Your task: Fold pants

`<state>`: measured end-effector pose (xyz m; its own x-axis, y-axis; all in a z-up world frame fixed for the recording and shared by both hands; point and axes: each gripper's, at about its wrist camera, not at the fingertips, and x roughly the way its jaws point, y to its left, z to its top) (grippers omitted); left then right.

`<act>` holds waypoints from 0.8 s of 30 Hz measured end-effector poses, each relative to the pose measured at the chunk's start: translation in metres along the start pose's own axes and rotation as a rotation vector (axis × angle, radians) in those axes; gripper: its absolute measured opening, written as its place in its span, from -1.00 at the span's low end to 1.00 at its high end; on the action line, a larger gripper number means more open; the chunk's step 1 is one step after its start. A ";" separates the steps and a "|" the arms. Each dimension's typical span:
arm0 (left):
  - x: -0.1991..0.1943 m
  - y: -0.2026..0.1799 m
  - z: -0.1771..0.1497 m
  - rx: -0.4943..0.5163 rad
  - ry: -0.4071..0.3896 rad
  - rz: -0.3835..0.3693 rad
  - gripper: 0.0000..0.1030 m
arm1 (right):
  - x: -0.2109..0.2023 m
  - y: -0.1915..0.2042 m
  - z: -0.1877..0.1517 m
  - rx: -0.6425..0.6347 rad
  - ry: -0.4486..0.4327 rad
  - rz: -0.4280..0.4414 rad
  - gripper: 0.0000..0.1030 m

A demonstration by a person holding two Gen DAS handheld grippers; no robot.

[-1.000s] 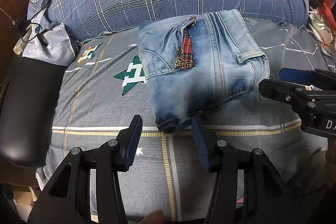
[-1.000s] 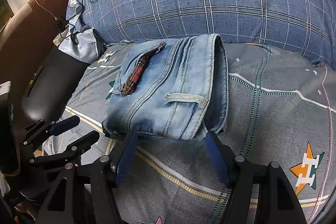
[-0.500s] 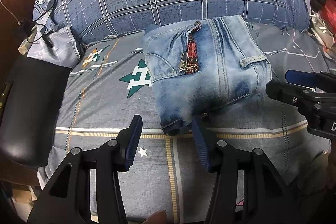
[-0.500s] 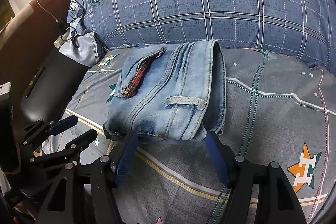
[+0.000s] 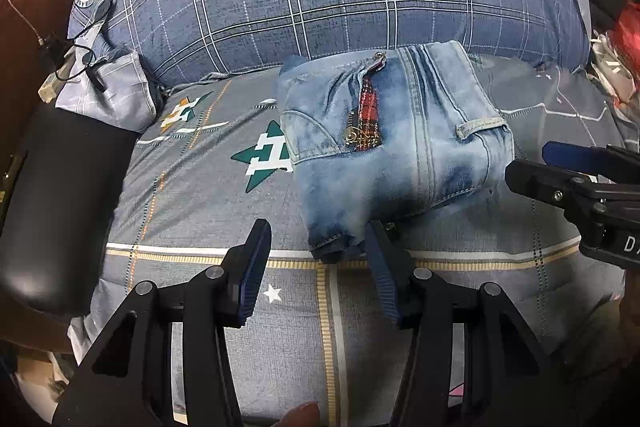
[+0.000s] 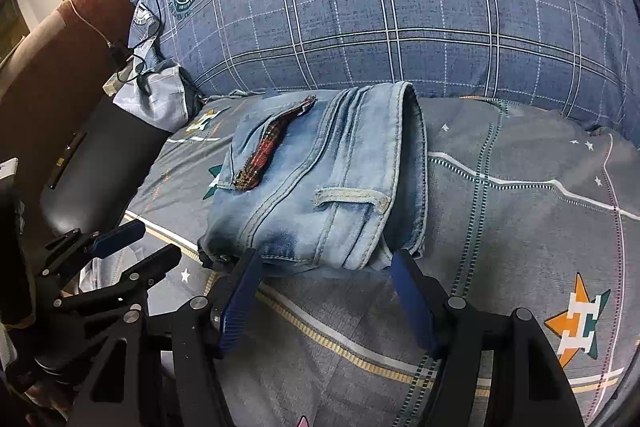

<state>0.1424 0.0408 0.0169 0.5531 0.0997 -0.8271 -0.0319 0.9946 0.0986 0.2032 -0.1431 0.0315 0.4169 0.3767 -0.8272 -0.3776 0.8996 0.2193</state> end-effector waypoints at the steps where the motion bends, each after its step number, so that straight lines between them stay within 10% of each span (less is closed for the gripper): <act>1: 0.000 0.001 0.000 -0.002 -0.001 -0.001 -0.06 | 0.000 0.000 0.000 -0.001 -0.001 0.001 0.28; 24: -0.003 0.003 0.002 -0.028 -0.031 -0.014 -0.06 | -0.009 0.000 0.001 0.001 -0.037 0.005 0.28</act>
<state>0.1422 0.0439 0.0208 0.5791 0.0853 -0.8108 -0.0468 0.9964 0.0714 0.2005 -0.1457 0.0394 0.4452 0.3895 -0.8063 -0.3788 0.8978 0.2246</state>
